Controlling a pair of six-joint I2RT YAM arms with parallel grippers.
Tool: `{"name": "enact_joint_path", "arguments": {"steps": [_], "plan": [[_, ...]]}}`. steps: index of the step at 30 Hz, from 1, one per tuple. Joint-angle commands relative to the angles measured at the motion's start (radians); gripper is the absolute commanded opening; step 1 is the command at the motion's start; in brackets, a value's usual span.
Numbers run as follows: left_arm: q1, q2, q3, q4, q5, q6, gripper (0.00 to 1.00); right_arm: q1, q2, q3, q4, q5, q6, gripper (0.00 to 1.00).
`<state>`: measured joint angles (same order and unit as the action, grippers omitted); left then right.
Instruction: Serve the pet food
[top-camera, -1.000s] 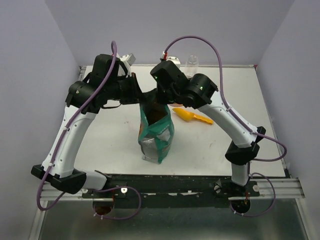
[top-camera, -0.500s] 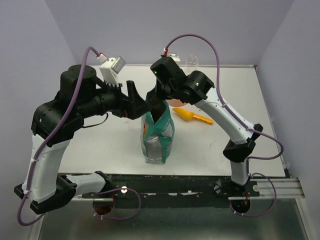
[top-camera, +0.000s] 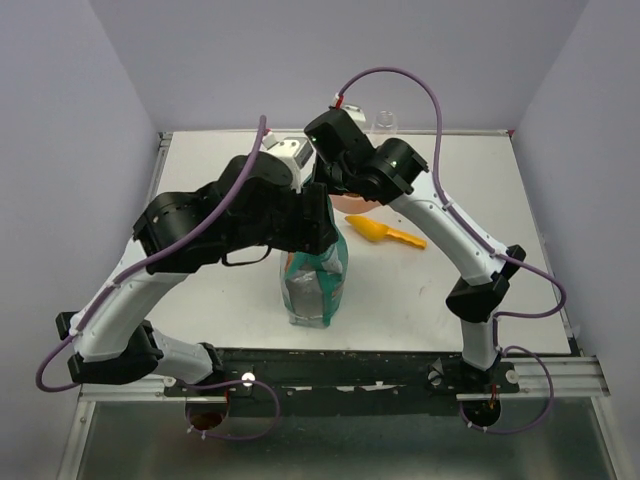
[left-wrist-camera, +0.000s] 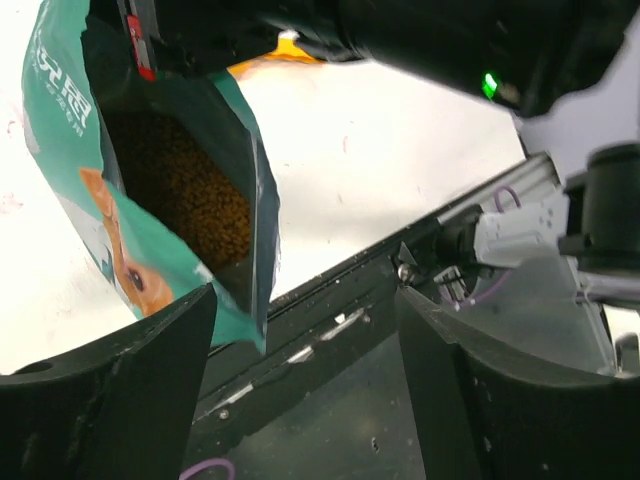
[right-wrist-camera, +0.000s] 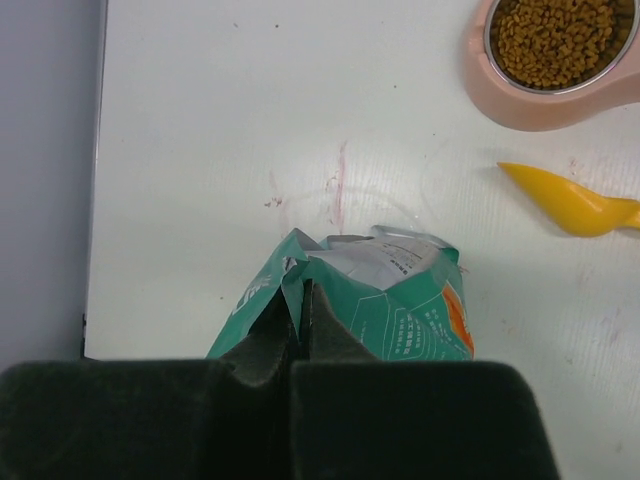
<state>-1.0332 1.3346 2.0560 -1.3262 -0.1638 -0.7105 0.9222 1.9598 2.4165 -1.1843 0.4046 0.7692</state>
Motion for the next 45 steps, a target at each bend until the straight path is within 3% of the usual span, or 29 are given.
{"name": "enact_joint_path", "arguments": {"steps": [1, 4, 8, 18, 25, 28, 31, 33, 37, 41, 44, 45], "plan": [[-0.011, 0.064, 0.036, -0.172, -0.131, -0.03, 0.66, -0.022, -0.001, -0.004, 0.068, 0.089, 0.05, 0.01], [-0.016, 0.093, 0.067, -0.195, -0.16, -0.026, 0.51, -0.02, -0.002, -0.002, 0.061, 0.106, 0.056, 0.01], [-0.031, 0.117, 0.088, -0.254, -0.174, -0.052, 0.5, -0.02, -0.006, -0.003, 0.058, 0.119, 0.053, 0.01], [-0.062, 0.025, 0.086, -0.289, -0.114, -0.081, 0.75, -0.037, -0.021, -0.042, 0.065, 0.122, 0.035, 0.01], [-0.048, -0.045, -0.101, -0.275, -0.115, -0.172, 0.77, -0.063, -0.039, -0.054, 0.069, 0.112, 0.056, 0.01], [-0.044, 0.007, -0.071, -0.275, -0.108, -0.156, 0.73, -0.063, -0.035, -0.043, 0.063, 0.111, 0.062, 0.01], [-0.039, 0.072, 0.016, -0.286, -0.144, -0.12, 0.59, -0.062, -0.036, -0.042, 0.061, 0.102, 0.067, 0.01], [-0.03, 0.109, 0.047, -0.289, -0.17, -0.078, 0.56, -0.063, -0.036, -0.046, 0.068, 0.096, 0.07, 0.01], [-0.024, 0.135, 0.017, -0.291, -0.201, -0.057, 0.53, -0.062, -0.035, -0.045, 0.071, 0.088, 0.071, 0.01], [-0.024, 0.114, -0.028, -0.289, -0.243, -0.043, 0.43, -0.062, -0.042, -0.053, 0.068, 0.095, 0.068, 0.01], [-0.024, 0.091, -0.057, -0.288, -0.266, -0.032, 0.33, -0.062, -0.052, -0.068, 0.065, 0.115, 0.068, 0.01], [-0.024, 0.083, -0.066, -0.289, -0.269, -0.026, 0.23, -0.062, -0.058, -0.072, 0.06, 0.129, 0.071, 0.01]]}}
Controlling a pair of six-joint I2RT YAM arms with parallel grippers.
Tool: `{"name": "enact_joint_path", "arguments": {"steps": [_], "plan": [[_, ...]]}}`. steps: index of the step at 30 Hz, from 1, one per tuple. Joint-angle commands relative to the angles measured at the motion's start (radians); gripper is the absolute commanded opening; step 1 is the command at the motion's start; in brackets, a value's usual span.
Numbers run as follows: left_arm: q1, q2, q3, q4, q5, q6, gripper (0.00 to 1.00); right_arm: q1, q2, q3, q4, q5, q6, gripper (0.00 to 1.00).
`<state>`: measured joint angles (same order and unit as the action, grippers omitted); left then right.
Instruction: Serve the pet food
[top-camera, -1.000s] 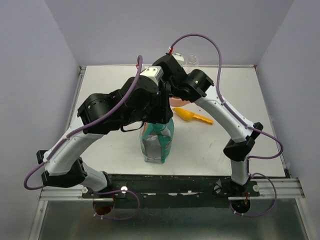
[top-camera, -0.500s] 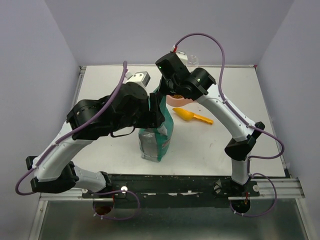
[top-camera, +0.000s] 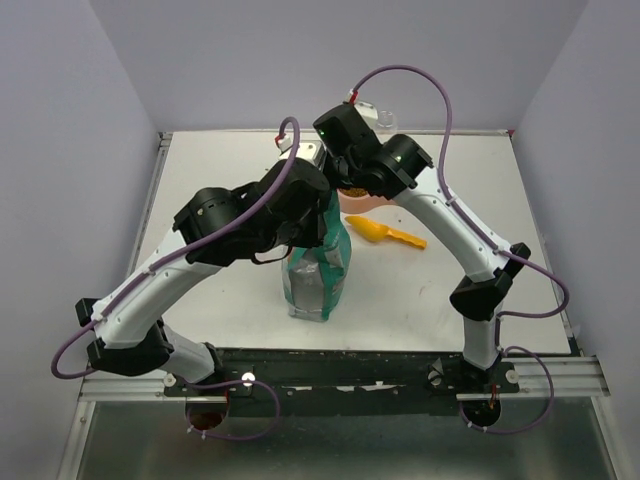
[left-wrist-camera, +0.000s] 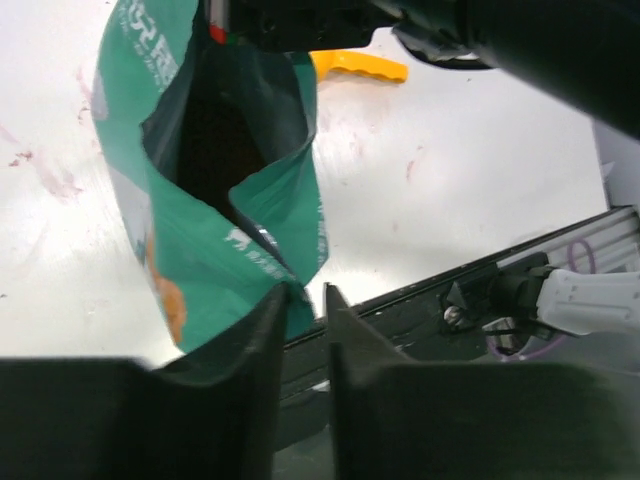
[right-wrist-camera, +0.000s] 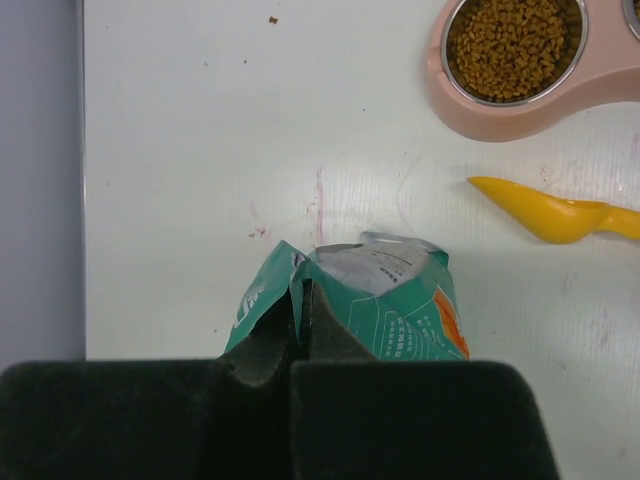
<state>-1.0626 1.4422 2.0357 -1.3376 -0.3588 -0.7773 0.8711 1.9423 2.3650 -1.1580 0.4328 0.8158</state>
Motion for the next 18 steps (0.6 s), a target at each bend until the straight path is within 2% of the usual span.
{"name": "enact_joint_path", "arguments": {"steps": [1, 3, 9, 13, 14, 18], "plan": [[0.006, -0.031, -0.06, -0.278, -0.077, 0.052, 0.16, -0.012, -0.048, -0.029, 0.034, 0.115, 0.026, 0.01], [0.007, -0.048, -0.103, -0.279, -0.084, 0.065, 0.01, -0.017, -0.068, -0.044, 0.034, 0.141, 0.028, 0.01], [0.01, -0.101, -0.161, -0.276, -0.075, 0.079, 0.0, -0.05, -0.091, -0.047, 0.026, 0.158, 0.037, 0.01], [0.01, -0.187, -0.201, -0.226, -0.005, 0.096, 0.0, -0.057, -0.072, -0.009, 0.023, 0.133, 0.028, 0.01], [0.012, -0.212, -0.222, -0.204, 0.015, 0.099, 0.04, -0.058, -0.069, -0.001, 0.023, 0.12, 0.028, 0.01], [0.052, -0.241, -0.227, -0.201, 0.07, 0.092, 0.74, -0.057, -0.071, -0.013, 0.04, 0.078, 0.02, 0.01]]}}
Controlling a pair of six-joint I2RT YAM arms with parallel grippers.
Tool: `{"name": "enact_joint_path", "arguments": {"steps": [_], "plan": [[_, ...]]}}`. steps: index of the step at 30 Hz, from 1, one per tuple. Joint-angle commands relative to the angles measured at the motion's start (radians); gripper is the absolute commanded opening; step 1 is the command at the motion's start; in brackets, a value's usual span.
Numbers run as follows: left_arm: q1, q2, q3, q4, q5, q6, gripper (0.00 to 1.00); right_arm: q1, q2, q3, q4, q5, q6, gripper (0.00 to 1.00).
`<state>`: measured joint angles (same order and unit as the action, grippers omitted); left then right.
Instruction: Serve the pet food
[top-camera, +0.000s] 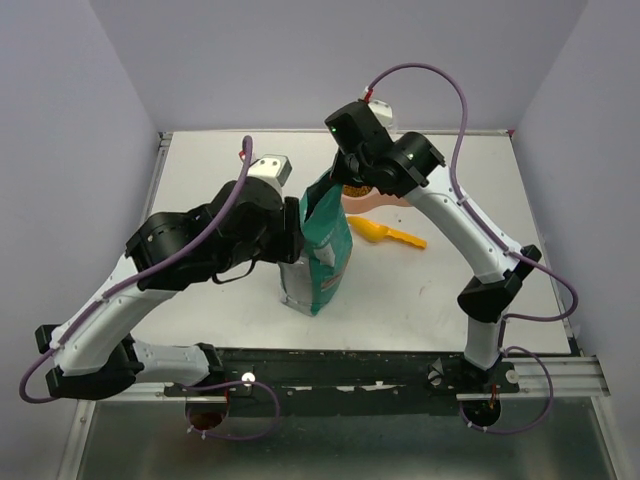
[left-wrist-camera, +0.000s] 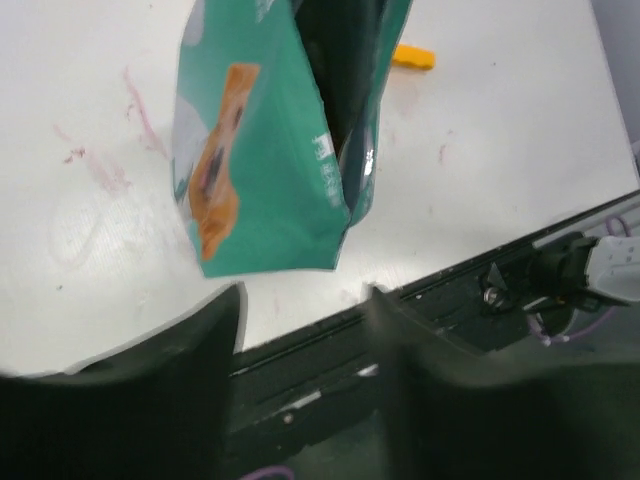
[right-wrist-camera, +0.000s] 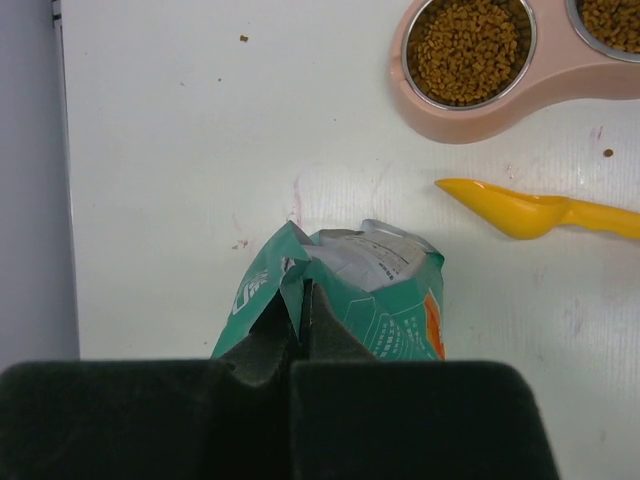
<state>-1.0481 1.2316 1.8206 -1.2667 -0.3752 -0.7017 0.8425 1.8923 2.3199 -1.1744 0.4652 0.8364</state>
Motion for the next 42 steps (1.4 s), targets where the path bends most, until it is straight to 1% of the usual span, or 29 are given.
{"name": "enact_joint_path", "arguments": {"steps": [1, 2, 6, 9, 11, 12, 15, 16, 20, 21, 25, 26, 27, 28, 29, 30, 31, 34, 37, 39, 41, 42], "plan": [[0.048, -0.021, 0.006, -0.276, 0.093, 0.015, 0.86, -0.029, -0.022, 0.029, 0.059, 0.043, -0.005, 0.01], [0.06, -0.012, 0.023, -0.278, 0.101, 0.013, 0.99, -0.028, -0.019, 0.03, 0.058, 0.041, -0.006, 0.01], [0.092, 0.052, 0.114, -0.306, 0.079, 0.031, 0.99, -0.029, -0.013, 0.03, 0.048, 0.024, -0.013, 0.01], [0.1, 0.114, 0.164, -0.306, 0.053, 0.08, 0.98, -0.028, -0.012, 0.026, 0.05, 0.026, -0.014, 0.01], [0.103, 0.155, 0.178, -0.303, 0.044, 0.103, 0.9, -0.029, -0.009, 0.033, 0.051, 0.03, -0.016, 0.01], [0.103, 0.167, 0.184, -0.309, 0.038, 0.108, 0.84, -0.029, -0.006, 0.041, 0.051, 0.032, -0.017, 0.01], [0.102, 0.181, 0.177, -0.296, 0.009, 0.12, 0.57, -0.029, 0.01, 0.068, 0.045, 0.043, -0.026, 0.01], [0.102, 0.18, 0.169, -0.298, -0.005, 0.126, 0.53, -0.029, 0.011, 0.075, 0.047, 0.046, -0.029, 0.01], [0.1, 0.183, 0.151, -0.312, -0.034, 0.145, 0.54, -0.029, 0.016, 0.073, 0.05, 0.049, -0.031, 0.01], [0.1, 0.18, 0.138, -0.304, -0.028, 0.154, 0.49, -0.029, 0.014, 0.072, 0.048, 0.058, -0.031, 0.01], [0.1, 0.167, 0.103, -0.332, -0.056, 0.168, 0.14, -0.036, -0.004, 0.053, 0.056, 0.118, -0.066, 0.0], [0.1, 0.148, 0.074, -0.313, -0.06, 0.188, 0.04, -0.045, -0.007, 0.052, 0.061, 0.116, -0.078, 0.0], [0.1, 0.131, 0.039, -0.291, -0.051, 0.211, 0.0, -0.052, -0.012, 0.052, 0.073, 0.107, -0.098, 0.01], [0.1, 0.109, 0.011, -0.26, -0.033, 0.238, 0.0, -0.062, -0.016, 0.05, 0.087, 0.095, -0.123, 0.02], [0.1, 0.088, -0.021, -0.225, -0.001, 0.267, 0.0, -0.066, -0.024, 0.044, 0.111, 0.061, -0.17, 0.09], [0.1, 0.06, -0.052, -0.182, 0.031, 0.296, 0.0, -0.08, -0.032, 0.039, 0.137, 0.008, -0.225, 0.22], [0.1, 0.036, -0.073, -0.145, 0.056, 0.321, 0.0, -0.095, -0.038, 0.036, 0.162, -0.058, -0.291, 0.33], [0.114, -0.038, -0.139, -0.036, 0.165, 0.37, 0.0, -0.128, -0.073, 0.016, 0.196, -0.309, -0.483, 0.63], [0.129, -0.11, -0.193, 0.036, 0.244, 0.387, 0.0, -0.132, -0.143, -0.022, 0.203, -0.436, -0.606, 0.75], [0.137, -0.156, -0.233, 0.088, 0.281, 0.403, 0.0, -0.134, -0.232, -0.08, 0.232, -0.459, -0.652, 0.8], [0.146, -0.179, -0.251, 0.112, 0.282, 0.403, 0.0, -0.157, -0.326, -0.181, 0.31, -0.516, -0.666, 0.9], [0.149, -0.185, -0.247, 0.116, 0.286, 0.401, 0.0, -0.186, -0.363, -0.233, 0.368, -0.577, -0.659, 0.93]]}}
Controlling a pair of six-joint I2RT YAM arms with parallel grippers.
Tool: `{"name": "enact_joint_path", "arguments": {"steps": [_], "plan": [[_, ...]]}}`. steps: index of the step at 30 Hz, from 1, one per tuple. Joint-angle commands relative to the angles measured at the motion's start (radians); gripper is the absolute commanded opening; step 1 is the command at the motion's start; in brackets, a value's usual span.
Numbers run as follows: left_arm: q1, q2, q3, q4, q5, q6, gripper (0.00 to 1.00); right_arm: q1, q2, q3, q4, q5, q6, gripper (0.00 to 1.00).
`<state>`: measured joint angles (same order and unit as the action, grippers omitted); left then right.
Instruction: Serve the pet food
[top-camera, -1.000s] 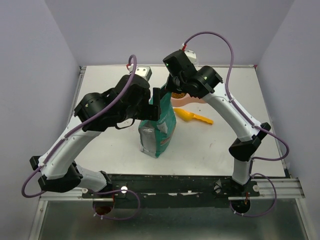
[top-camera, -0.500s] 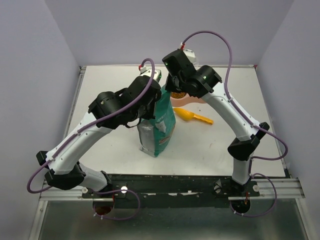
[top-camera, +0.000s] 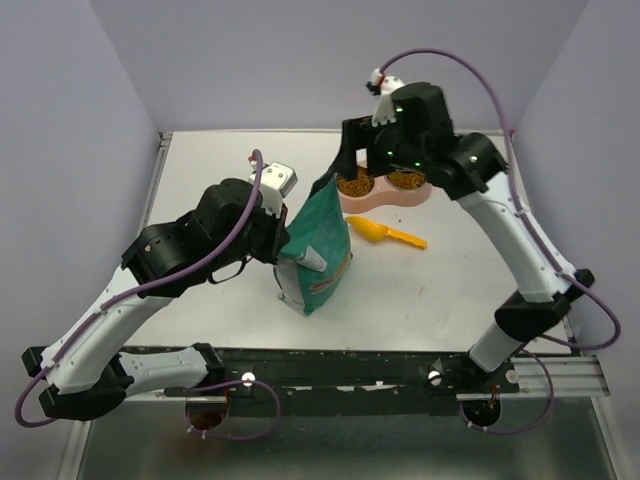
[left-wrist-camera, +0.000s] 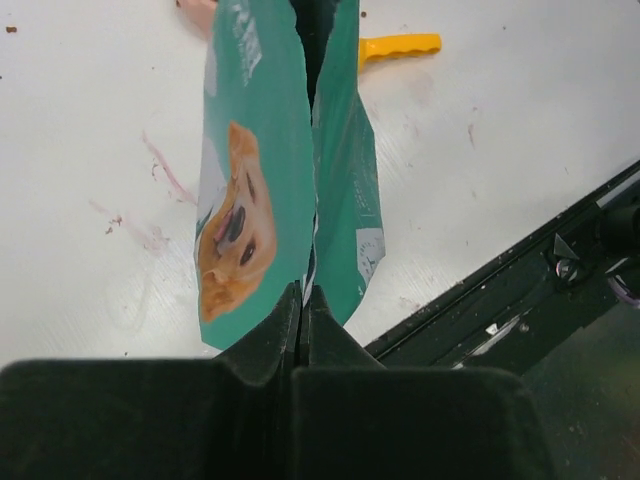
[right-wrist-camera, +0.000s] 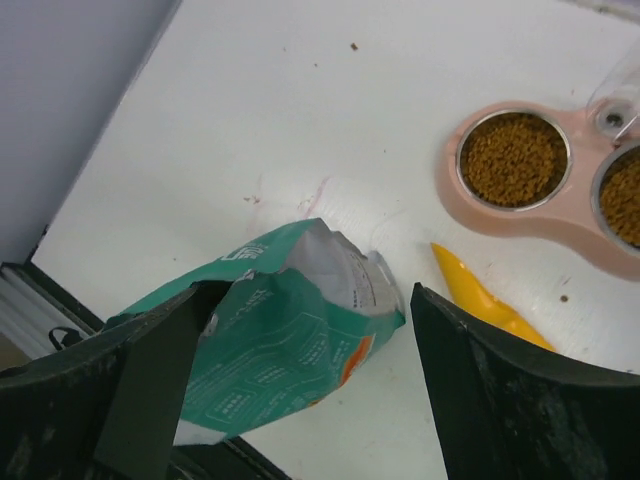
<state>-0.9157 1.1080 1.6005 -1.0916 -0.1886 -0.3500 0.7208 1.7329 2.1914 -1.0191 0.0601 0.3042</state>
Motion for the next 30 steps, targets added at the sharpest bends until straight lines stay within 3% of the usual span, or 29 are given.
{"name": "enact_joint_path", "arguments": {"steps": [1, 4, 7, 11, 16, 18, 24, 27, 30], "plan": [[0.021, -0.066, -0.024, -0.053, 0.107, 0.049, 0.0, -0.09, -0.235, -0.145, 0.261, -0.245, -0.113, 0.95], [0.026, -0.079, -0.013, -0.025, 0.126, 0.071, 0.0, -0.115, -0.224, -0.131, 0.278, -0.374, -0.041, 0.96], [0.031, -0.1, -0.019, -0.002, 0.126, 0.092, 0.0, -0.122, -0.2, -0.151, 0.272, -0.686, -0.12, 0.95], [0.04, -0.146, -0.077, 0.035, 0.097, 0.111, 0.0, -0.167, -0.174, -0.208, 0.248, -0.822, -0.272, 0.9], [0.055, -0.182, -0.097, 0.082, 0.15, 0.175, 0.0, -0.192, -0.142, -0.292, 0.277, -1.121, -0.252, 0.9], [0.066, -0.172, -0.083, 0.088, 0.185, 0.2, 0.0, -0.192, -0.108, -0.306, 0.225, -1.161, -0.269, 0.88], [0.1, -0.172, -0.079, 0.139, 0.313, 0.253, 0.0, -0.19, -0.174, -0.452, 0.47, -1.272, -0.122, 0.86], [0.136, -0.16, -0.059, 0.133, 0.369, 0.284, 0.0, -0.179, -0.165, -0.432, 0.369, -1.26, -0.233, 0.76], [0.15, -0.148, -0.047, 0.115, 0.406, 0.31, 0.0, -0.156, -0.206, -0.462, 0.335, -1.093, -0.391, 0.75]]}}
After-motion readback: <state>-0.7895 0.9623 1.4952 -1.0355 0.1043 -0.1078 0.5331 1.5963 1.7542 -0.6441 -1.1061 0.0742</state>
